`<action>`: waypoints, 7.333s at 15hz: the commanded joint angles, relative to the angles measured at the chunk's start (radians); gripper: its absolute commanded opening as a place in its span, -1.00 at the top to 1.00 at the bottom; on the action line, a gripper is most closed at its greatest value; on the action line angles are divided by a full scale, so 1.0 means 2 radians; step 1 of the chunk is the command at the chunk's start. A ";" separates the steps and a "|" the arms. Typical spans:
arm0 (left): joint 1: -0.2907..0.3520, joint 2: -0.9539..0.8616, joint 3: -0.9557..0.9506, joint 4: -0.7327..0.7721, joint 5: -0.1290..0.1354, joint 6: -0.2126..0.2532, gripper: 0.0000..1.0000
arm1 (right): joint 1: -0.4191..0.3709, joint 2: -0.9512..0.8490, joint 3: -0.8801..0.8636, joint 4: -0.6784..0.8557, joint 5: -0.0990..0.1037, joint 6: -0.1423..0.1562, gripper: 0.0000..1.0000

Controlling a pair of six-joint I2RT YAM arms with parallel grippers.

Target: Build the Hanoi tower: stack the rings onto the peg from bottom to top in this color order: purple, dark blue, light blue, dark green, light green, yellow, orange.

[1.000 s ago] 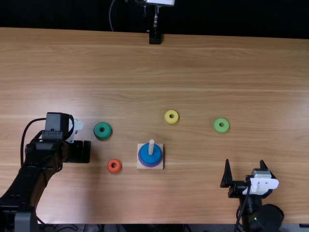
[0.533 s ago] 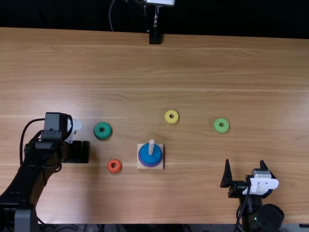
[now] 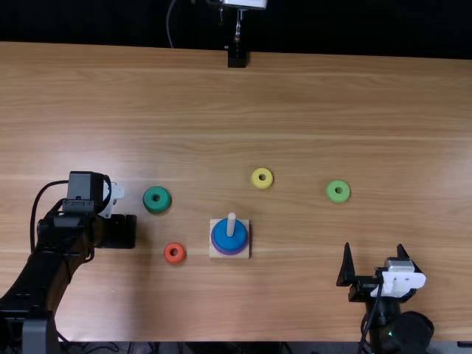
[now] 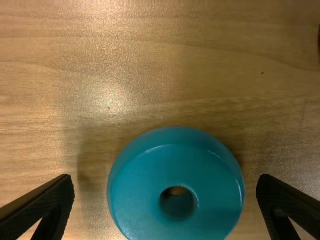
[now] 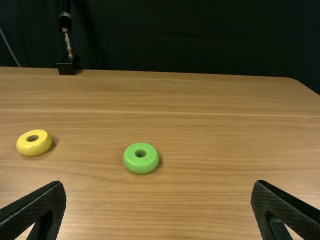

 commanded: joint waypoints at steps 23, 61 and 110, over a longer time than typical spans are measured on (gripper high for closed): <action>-0.055 -0.009 0.138 -0.121 -0.003 -0.026 1.00 | -0.003 -0.006 -0.015 -0.002 0.004 -0.001 -1.00; -0.362 0.141 0.548 -0.406 0.003 -0.197 1.00 | -0.003 -0.006 -0.015 -0.001 0.004 -0.001 -1.00; -0.100 0.102 0.194 -0.075 0.027 0.074 -1.00 | -0.003 -0.007 -0.015 -0.002 0.004 -0.001 -1.00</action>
